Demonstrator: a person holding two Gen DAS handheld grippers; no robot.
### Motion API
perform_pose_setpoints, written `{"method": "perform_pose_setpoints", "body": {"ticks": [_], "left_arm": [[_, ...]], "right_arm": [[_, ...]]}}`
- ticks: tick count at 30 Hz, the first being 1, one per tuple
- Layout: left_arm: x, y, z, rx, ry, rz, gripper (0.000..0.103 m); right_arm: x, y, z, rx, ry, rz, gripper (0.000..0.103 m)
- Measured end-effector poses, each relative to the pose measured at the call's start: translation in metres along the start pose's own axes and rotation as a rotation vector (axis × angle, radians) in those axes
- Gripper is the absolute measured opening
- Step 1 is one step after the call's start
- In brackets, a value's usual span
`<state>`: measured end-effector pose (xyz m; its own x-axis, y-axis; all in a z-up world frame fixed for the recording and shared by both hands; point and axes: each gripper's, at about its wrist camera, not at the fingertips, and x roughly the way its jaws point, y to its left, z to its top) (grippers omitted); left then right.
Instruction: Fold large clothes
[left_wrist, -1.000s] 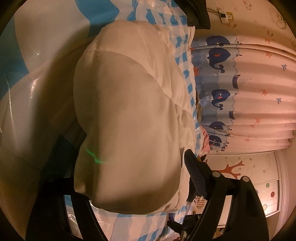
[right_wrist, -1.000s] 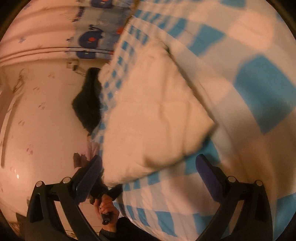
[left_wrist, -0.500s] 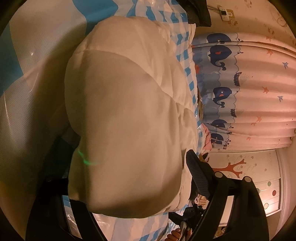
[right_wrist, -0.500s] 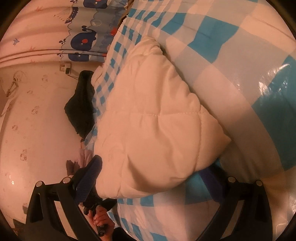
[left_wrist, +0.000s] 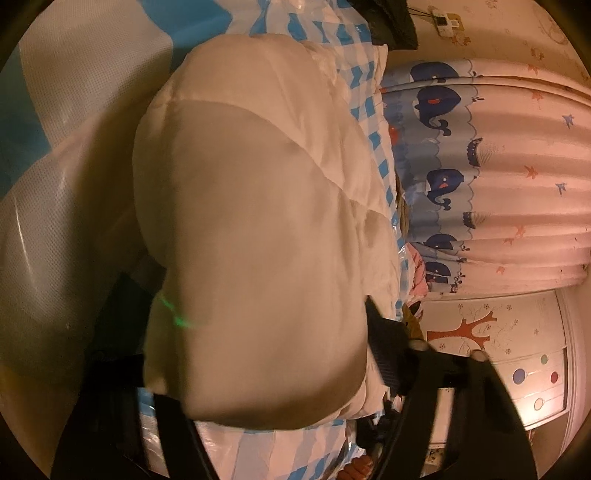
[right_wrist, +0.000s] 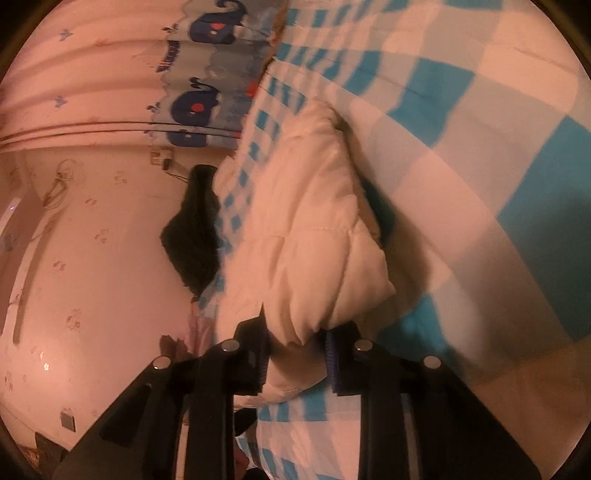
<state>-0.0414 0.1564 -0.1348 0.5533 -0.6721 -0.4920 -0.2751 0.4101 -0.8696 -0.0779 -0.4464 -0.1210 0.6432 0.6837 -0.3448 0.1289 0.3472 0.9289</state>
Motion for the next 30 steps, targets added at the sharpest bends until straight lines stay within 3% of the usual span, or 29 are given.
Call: {"method": "perform_pose_setpoints", "body": {"ticks": [3,6,12,15,17,19,23,26,28,30], "left_arm": [[-0.012,-0.013,-0.004,0.076,-0.025,-0.028,0.040],[-0.032,-0.022,-0.018,0.122,-0.021,-0.057,0.038],[-0.072,-0.008,-0.067,0.124,0.010,-0.080,0.038],[-0.078,0.007,-0.078,0.084,0.017,-0.035,0.049],[-0.076,0.007,-0.075,0.076,0.014,-0.013,0.055],[-0.074,0.005,-0.075,0.080,0.001,0.015,0.061],[-0.071,0.008,-0.076,0.057,-0.033,0.037,0.071],[-0.069,0.011,-0.074,0.028,-0.062,0.032,0.075],[-0.068,0.010,-0.072,0.016,-0.075,0.029,0.079],[-0.067,0.011,-0.071,0.002,-0.087,0.023,0.085]], "right_arm": [[-0.019,0.022,-0.007,-0.057,0.001,0.033,0.021],[-0.047,0.032,-0.018,-0.088,0.007,0.050,0.019],[-0.105,0.020,-0.064,-0.116,0.066,-0.031,0.019],[-0.126,0.013,-0.078,-0.115,0.051,-0.109,0.021],[-0.139,0.025,-0.078,-0.179,-0.007,-0.169,0.034],[-0.135,0.049,-0.077,-0.262,-0.035,-0.192,0.068],[-0.078,0.120,-0.079,-0.508,0.010,-0.213,0.070],[0.000,0.161,-0.086,-0.681,0.075,-0.264,0.070],[0.045,0.166,-0.094,-0.766,0.104,-0.323,0.070],[0.097,0.149,-0.105,-0.825,0.172,-0.445,0.070]]}}
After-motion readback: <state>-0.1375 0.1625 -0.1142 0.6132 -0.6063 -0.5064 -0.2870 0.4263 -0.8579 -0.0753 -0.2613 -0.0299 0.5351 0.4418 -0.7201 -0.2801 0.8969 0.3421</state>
